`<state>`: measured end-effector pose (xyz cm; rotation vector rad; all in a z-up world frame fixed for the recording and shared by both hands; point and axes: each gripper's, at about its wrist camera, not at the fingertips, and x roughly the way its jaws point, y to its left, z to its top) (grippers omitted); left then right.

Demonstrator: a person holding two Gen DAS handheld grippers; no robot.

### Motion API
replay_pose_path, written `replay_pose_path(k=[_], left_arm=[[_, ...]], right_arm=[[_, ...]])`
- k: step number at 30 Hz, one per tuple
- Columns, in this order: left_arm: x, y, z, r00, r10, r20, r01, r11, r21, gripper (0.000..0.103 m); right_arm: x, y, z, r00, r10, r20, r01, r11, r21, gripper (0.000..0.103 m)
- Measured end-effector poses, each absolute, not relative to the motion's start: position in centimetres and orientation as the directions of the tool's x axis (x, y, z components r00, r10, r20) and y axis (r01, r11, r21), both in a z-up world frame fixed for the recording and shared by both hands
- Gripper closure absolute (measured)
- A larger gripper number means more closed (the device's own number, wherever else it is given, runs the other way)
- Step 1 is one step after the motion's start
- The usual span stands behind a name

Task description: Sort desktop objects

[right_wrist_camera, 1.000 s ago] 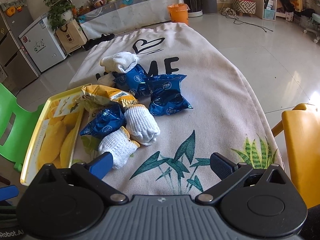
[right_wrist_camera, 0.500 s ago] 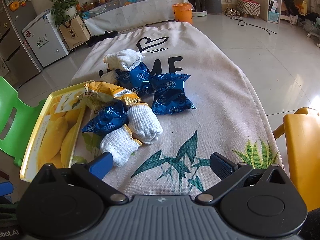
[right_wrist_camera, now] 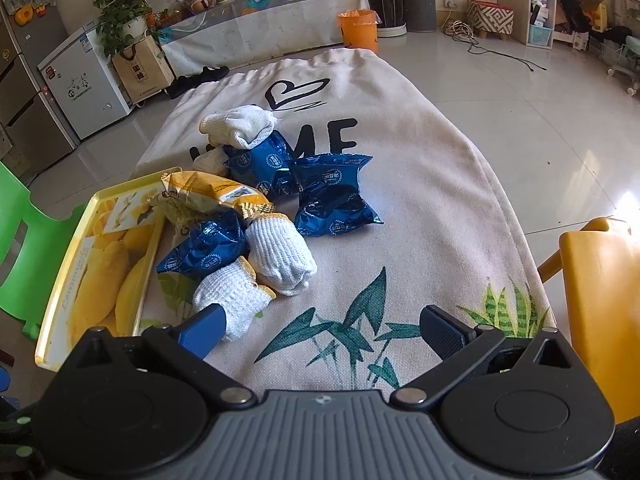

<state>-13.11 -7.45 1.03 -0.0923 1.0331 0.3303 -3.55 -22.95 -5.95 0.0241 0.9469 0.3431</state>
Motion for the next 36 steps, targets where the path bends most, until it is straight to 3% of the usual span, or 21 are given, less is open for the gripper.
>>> replay_pose_path(k=[16, 24, 36], left_arm=[[-12.7, -7.2, 0.3, 0.474, 0.171, -0.864, -0.278, 0.96, 0.037, 0.001], [-12.2, -5.3, -1.3, 0.472, 0.06, -0.88, -0.295, 0.951, -0.093, 0.001], [-7.5, -3.1, -2.3, 0.477, 0.027, -0.878, -0.258, 0.96, -0.11, 0.001]], right_arm=[[-2.6, -23.9, -6.0, 0.516, 0.304, -0.801, -0.216, 0.951, 0.221, 0.0], [-1.5, -24.2, -6.2, 0.49, 0.31, -0.815, -0.174, 0.95, 0.257, 0.0], [1.7, -24.5, -6.5, 0.406, 0.326, -0.853, -0.132, 0.945, 0.298, 0.0]])
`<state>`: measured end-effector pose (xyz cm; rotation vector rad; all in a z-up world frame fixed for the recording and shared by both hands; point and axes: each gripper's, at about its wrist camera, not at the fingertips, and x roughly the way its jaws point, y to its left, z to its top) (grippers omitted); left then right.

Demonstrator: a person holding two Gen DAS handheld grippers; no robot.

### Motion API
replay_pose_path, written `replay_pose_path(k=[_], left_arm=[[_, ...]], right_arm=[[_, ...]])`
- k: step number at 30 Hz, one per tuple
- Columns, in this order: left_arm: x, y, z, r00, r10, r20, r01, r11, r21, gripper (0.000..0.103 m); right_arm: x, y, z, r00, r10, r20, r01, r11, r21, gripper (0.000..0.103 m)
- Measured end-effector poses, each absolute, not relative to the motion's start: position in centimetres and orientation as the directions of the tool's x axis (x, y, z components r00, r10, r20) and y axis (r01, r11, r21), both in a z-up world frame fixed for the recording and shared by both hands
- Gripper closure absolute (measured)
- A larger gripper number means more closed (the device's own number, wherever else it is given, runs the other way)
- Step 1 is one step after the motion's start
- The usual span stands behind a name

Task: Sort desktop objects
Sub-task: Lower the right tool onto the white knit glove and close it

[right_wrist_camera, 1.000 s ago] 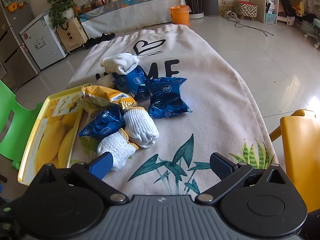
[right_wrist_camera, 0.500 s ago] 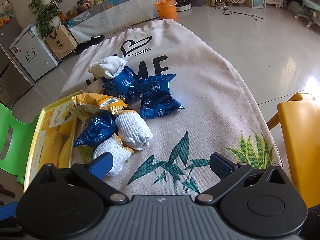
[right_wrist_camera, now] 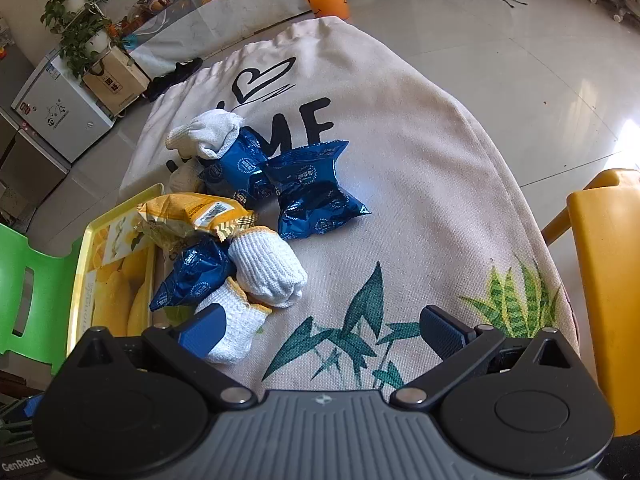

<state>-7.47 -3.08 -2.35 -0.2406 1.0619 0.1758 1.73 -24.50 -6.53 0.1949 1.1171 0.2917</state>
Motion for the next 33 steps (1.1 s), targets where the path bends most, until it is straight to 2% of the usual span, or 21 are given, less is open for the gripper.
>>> replay_pose_path(k=[5, 12, 18, 29, 33], left_arm=[[-4.7, -2.8, -3.1, 0.476, 0.028, -0.879, -0.223, 0.971, -0.09, 0.001], [-1.2, -1.9, -4.4, 0.496, 0.012, -0.868, -0.203, 0.974, -0.102, 0.001], [0.8, -1.7, -6.6, 0.479, -0.017, -0.878, -0.202, 0.971, -0.129, 0.001], [0.5, 1.8, -7.5, 0.451, 0.074, -0.889, -0.283, 0.957, -0.064, 0.001], [0.2, 2.8, -7.6, 0.428, 0.14, -0.893, -0.308, 0.951, 0.002, 0.001]], right_arm=[[3.6, -23.7, -7.2, 0.39, 0.336, -0.857, -0.131, 0.942, 0.31, 0.0], [4.4, -23.1, -9.0, 0.365, 0.353, -0.861, -0.059, 0.932, 0.357, 0.006], [5.1, -22.6, -9.5, 0.393, 0.318, -0.863, -0.051, 0.944, 0.325, 0.011], [6.5, -21.1, -11.3, 0.364, 0.378, -0.851, -0.003, 0.914, 0.405, 0.011], [6.8, -19.9, -11.8, 0.357, 0.374, -0.856, -0.029, 0.92, 0.39, 0.011]])
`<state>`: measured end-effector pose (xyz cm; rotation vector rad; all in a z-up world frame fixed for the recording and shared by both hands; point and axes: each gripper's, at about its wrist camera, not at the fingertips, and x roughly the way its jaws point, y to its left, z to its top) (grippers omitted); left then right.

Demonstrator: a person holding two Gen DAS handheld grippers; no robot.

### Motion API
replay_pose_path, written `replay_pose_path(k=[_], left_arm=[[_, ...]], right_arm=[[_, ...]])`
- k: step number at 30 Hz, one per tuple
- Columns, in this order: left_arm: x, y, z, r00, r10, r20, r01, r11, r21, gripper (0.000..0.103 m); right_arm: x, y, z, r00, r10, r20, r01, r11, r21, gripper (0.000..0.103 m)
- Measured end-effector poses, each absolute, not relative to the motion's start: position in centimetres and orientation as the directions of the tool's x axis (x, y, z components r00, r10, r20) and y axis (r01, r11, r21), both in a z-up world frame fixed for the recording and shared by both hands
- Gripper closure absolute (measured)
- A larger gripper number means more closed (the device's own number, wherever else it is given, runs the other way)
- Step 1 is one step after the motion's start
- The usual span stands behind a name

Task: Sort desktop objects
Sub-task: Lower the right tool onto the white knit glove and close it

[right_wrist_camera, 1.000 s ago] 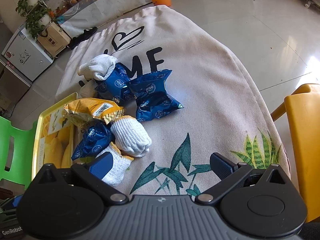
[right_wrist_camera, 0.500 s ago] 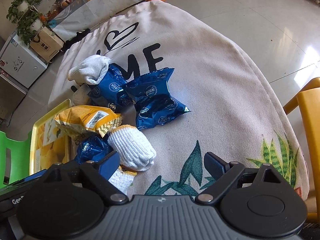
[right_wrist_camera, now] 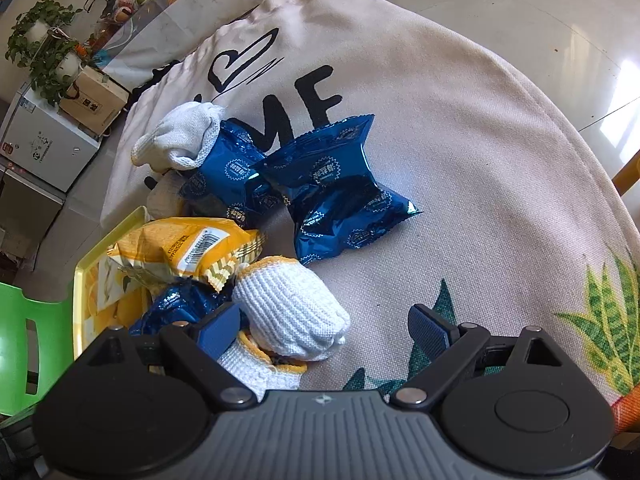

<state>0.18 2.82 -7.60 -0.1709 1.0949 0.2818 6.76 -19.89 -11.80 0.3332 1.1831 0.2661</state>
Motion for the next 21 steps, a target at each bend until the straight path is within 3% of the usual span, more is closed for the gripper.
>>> replay_pose_path(k=[5, 13, 21], left_arm=[[-0.3, 3.7, -7.0, 0.47, 0.033, -0.882, -0.303, 0.945, -0.126, 0.001], [0.4, 3.6, -5.8, 0.552, -0.069, -0.831, -0.296, 0.915, -0.273, 0.001], [2.0, 1.6, -6.4, 0.548, -0.126, -0.827, -0.266, 0.911, -0.315, 0.001]], right_arm=[[7.1, -19.1, -12.7, 0.363, 0.367, -0.856, -0.025, 0.922, 0.385, 0.015], [7.0, -17.1, -13.7, 0.381, 0.383, -0.841, -0.102, 0.922, 0.374, 0.042], [5.9, -19.8, -12.1, 0.39, 0.316, -0.865, -0.033, 0.943, 0.33, 0.045]])
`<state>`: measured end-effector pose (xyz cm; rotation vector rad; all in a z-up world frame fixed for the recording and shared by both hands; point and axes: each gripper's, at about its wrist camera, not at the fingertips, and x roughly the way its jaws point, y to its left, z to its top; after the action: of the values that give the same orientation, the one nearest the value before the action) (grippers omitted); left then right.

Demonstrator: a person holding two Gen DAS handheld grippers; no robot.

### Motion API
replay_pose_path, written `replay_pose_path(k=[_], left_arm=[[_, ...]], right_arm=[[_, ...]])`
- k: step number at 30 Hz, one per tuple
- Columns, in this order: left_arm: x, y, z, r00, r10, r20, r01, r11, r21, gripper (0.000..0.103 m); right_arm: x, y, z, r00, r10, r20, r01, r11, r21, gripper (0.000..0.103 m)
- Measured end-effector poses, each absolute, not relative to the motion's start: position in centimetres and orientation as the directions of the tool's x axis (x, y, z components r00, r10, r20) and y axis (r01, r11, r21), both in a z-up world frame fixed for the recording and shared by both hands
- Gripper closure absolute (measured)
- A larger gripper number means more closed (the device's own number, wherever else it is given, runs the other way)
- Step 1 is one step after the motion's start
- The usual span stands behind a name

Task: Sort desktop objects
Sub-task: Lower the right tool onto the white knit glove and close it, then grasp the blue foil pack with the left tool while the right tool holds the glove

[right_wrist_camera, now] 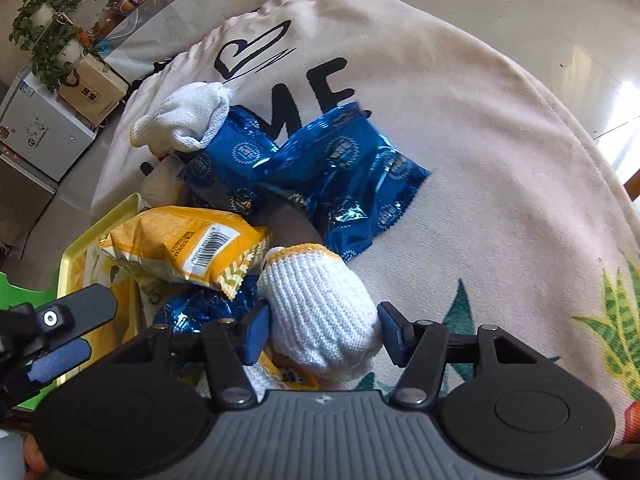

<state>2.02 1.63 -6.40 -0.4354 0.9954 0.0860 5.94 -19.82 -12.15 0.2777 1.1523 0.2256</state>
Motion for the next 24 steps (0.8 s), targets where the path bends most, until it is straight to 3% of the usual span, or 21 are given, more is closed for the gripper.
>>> replay_pose_path(k=[11, 16, 24], left_arm=[[3.4, -1.4, -8.6, 0.49, -0.116, -0.864, -0.242, 0.934, -0.263, 0.001], [3.7, -1.6, -9.6, 0.464, -0.104, -0.88, -0.25, 0.937, -0.243, 0.001], [4.4, -2.3, -10.1, 0.443, -0.124, -0.888, -0.245, 0.936, -0.253, 0.0]], right_arm=[[5.5, -22.7, -12.8, 0.367, 0.249, -0.896, 0.053, 0.956, 0.287, 0.043], [5.8, -23.3, -13.2, 0.348, 0.238, -0.907, 0.113, 0.95, 0.293, 0.027], [6.1, -23.2, -13.1, 0.349, 0.229, -0.909, 0.13, 0.948, 0.289, 0.02]])
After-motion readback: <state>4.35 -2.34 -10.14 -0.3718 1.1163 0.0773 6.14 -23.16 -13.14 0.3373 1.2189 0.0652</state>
